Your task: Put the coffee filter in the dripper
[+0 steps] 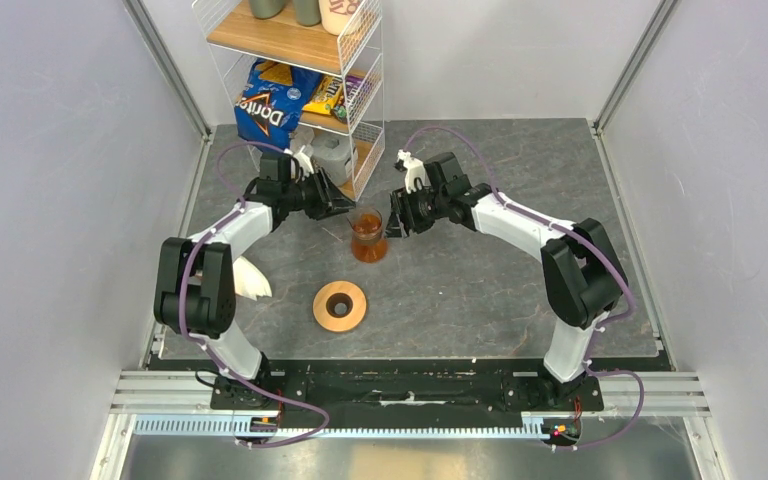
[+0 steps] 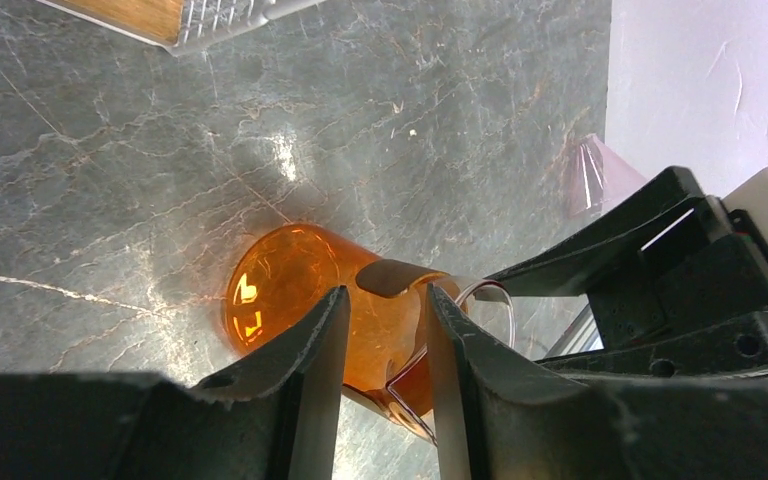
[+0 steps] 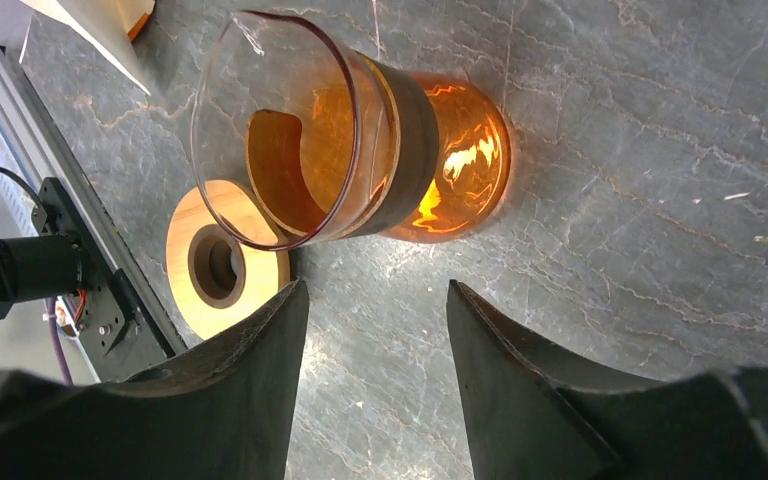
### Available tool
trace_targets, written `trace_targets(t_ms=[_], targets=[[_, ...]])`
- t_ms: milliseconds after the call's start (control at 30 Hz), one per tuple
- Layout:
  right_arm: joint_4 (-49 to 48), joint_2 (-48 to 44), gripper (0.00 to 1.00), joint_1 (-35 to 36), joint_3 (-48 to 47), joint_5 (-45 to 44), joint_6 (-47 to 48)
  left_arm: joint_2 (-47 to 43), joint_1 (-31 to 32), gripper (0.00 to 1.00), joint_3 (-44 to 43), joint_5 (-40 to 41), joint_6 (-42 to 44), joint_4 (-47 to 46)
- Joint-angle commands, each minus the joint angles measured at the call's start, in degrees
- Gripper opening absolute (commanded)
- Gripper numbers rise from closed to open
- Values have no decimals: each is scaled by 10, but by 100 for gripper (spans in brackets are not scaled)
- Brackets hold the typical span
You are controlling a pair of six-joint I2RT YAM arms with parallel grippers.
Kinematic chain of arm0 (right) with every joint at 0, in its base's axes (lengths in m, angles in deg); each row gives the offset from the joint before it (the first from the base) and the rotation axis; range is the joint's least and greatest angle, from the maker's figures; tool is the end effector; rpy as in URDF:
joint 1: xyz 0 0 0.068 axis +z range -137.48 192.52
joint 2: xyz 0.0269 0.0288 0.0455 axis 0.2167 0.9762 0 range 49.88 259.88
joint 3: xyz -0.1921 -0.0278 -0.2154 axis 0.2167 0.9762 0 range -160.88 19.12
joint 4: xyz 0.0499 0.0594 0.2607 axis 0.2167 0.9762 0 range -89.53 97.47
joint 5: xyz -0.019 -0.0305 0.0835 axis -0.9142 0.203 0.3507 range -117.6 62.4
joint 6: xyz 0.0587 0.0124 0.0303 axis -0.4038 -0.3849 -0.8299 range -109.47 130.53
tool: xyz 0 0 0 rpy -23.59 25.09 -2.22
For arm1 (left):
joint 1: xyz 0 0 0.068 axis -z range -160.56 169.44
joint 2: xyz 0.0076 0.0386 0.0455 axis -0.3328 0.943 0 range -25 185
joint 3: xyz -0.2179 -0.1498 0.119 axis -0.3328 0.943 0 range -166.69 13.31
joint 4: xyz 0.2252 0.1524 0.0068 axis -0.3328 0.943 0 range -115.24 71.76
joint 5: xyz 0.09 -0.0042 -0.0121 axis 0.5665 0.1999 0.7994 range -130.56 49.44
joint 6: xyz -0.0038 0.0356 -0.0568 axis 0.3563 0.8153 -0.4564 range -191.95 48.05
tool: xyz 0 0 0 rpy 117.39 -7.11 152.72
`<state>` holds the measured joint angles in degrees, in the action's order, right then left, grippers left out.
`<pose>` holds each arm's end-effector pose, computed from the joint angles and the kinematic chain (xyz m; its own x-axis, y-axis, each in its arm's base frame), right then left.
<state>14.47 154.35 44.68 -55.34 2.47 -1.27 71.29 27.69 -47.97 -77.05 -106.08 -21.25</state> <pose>0.3487 0.2511 0.2263 -0.7323 -0.2515 -0.6329 -0.6294 0.6050 0.4877 0.3775 -0.0870 0.2220 -0.8368 -0.3344 -0.4335 0.1249 0.6544 -0.7458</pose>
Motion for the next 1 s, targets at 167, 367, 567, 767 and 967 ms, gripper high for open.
trace_targets(t_ms=[167, 367, 567, 767, 967], targets=[[-27, 16, 61, 4, -37, 3, 5, -50, 3, 39, 33, -11, -7, -6], [-26, 21, 61, 3, -46, 6, 7, -68, 3, 38, 46, -14, -2, 3], [-13, 7, 63, 1, -43, 9, 18, -78, 2, 39, 52, -10, 6, 16], [98, -51, 88, -37, -82, 50, 82, -122, -43, 80, 1, 23, 83, 92], [300, -146, 97, -84, -147, -19, 127, -229, -65, 92, -46, 116, 200, 241]])
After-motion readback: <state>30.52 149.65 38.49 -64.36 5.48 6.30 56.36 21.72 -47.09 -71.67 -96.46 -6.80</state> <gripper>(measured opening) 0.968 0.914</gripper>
